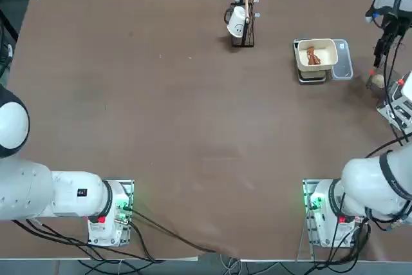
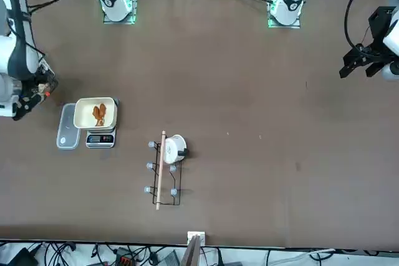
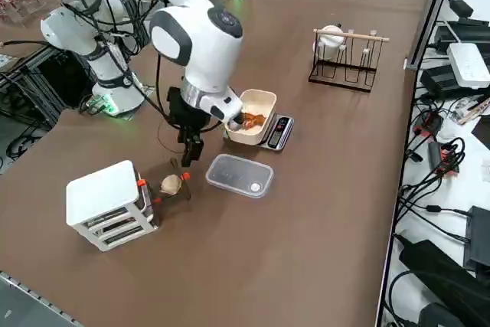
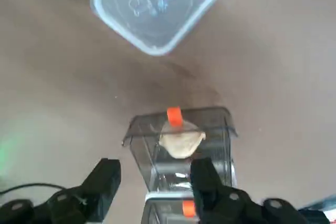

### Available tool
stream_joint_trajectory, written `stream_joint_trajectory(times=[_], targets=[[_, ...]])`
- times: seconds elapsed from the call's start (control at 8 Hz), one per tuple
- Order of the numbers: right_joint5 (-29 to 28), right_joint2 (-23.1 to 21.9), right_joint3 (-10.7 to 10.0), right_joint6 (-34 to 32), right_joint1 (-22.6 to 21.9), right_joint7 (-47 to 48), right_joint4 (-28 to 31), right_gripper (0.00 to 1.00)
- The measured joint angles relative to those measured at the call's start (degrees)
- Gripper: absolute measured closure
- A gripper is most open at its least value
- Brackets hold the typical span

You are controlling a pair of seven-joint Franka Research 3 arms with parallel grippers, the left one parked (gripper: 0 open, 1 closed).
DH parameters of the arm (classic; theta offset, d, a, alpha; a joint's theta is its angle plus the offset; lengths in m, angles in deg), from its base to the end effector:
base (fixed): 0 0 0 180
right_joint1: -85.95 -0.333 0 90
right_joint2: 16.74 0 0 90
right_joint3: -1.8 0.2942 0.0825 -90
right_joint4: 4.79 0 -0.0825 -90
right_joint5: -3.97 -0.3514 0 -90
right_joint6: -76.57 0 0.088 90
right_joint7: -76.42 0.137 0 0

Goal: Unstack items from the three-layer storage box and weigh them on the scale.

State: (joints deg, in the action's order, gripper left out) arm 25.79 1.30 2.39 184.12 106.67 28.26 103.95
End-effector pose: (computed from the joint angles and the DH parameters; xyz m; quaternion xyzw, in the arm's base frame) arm 0.4963 -0.2233 0.2904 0.9187 0.3184 -0.2293 0.0461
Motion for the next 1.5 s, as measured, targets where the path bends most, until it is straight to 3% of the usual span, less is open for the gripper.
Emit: stream_joint_trajectory(times=[0.12,0.5,1.5], targets=[[1.4,0.1,-0.3,2.1,1.8,-0.2,1.5,0.28],[2.9,0.4,-0.6,9.1,6.2,-0.5,5.9,0.27],[2.9,1.6,-0.6,21.2,8.2,-0.3,12.0,0.27]])
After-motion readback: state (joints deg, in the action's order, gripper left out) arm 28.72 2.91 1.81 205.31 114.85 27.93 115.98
